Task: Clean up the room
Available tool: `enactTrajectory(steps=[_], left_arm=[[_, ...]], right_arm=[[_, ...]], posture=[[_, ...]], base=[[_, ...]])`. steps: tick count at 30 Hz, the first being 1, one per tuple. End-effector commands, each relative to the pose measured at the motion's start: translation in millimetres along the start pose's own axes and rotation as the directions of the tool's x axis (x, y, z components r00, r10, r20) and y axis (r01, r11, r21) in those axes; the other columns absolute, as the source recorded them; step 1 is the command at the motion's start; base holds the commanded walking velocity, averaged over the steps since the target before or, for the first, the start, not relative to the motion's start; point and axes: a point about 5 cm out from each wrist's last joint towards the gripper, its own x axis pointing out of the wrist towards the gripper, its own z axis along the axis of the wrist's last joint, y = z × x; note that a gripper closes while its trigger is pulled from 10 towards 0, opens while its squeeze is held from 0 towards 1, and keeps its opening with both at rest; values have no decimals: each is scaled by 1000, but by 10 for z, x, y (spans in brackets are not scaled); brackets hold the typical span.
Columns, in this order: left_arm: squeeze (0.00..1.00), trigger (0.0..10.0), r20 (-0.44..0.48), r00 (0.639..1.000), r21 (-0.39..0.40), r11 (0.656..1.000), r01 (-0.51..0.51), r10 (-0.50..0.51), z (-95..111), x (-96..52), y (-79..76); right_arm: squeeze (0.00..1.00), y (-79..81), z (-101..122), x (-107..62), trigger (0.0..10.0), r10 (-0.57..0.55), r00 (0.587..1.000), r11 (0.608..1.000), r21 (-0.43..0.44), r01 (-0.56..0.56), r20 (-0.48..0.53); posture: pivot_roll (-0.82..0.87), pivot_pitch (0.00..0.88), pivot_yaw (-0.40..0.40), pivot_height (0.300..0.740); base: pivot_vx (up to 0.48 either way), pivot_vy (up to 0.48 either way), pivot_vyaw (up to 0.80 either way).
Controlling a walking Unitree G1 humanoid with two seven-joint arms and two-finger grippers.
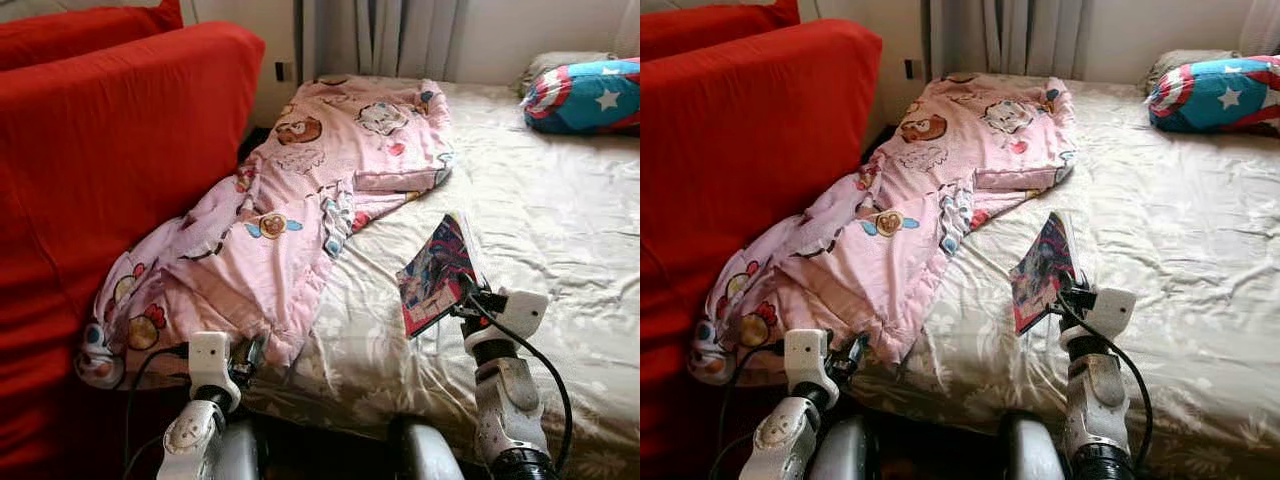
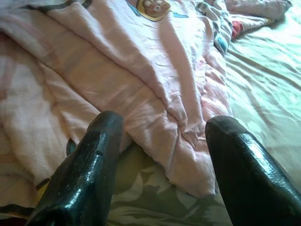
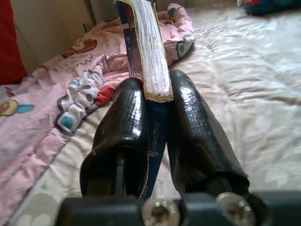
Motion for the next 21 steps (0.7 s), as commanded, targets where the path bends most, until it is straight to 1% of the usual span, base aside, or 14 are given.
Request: enactTrajectory(steps=[1,3,5,7,8,9,10,11,13,17,19,21], left_arm=[[0,10000,-5,1000,-28,1000,-11,10,-31,12,-15],[0,10000,-5,1000,-28,1000,-11,10,-31,12,-15],[0,10000,-34,999,-55,998,-19,17,-89,29,-33],[0,10000,-43,999,-65,997,-29,26,-100,38,-26],[0,10000,-61,997,-92,994,-58,53,-122,52,-7],[0,10000,-68,996,-99,993,-60,53,-135,55,-8],[0,10000,-71,996,-101,993,-58,51,-143,56,-11],[0,10000,-78,996,-84,996,-44,37,-160,51,-14],[0,10000,-81,996,-71,997,-37,31,-168,49,-13],[0,10000,-128,989,-107,991,-82,68,-260,27,59],[0,10000,-135,989,-103,992,-78,64,-273,27,49],[0,10000,-161,985,-98,992,-73,57,-343,-1,12]], right_arm=[[0,30,90,24,10000,12,999,1000,-26,-11,41],[0,30,90,24,10000,12,999,1000,-26,-11,41],[0,61,67,38,10000,11,1000,1000,-29,-11,29],[0,69,67,49,10000,12,1000,1000,-28,-12,28],[0,94,92,75,10000,20,999,1000,-24,-19,36],[0,107,107,84,10000,29,999,999,-23,-29,42],[0,116,117,87,10000,35,998,999,-22,-34,46],[0,124,119,90,10000,43,998,999,-30,-42,42],[0,125,116,93,10000,45,998,998,-36,-44,38],[0,120,107,85,10000,69,997,996,-65,-68,23],[0,120,111,86,10000,68,997,996,-65,-66,23],[0,126,90,77,10000,66,998,994,-84,-66,5]], posture=[[-28,0,-21,602],[-28,0,-21,602],[-28,0,-23,622],[-26,0,-24,627],[-18,0,-26,637],[-17,0,-32,642],[-17,0,-32,647],[-20,0,-30,657],[-21,0,-30,662],[-18,0,-32,687],[-24,0,-34,692],[-38,0,-36,707]], base=[[0,0,0],[0,0,0],[0,0,0],[0,0,0],[0,0,0],[0,0,0],[0,0,0],[0,0,0],[0,0,0],[0,0,0],[0,0,0],[0,0,0]])
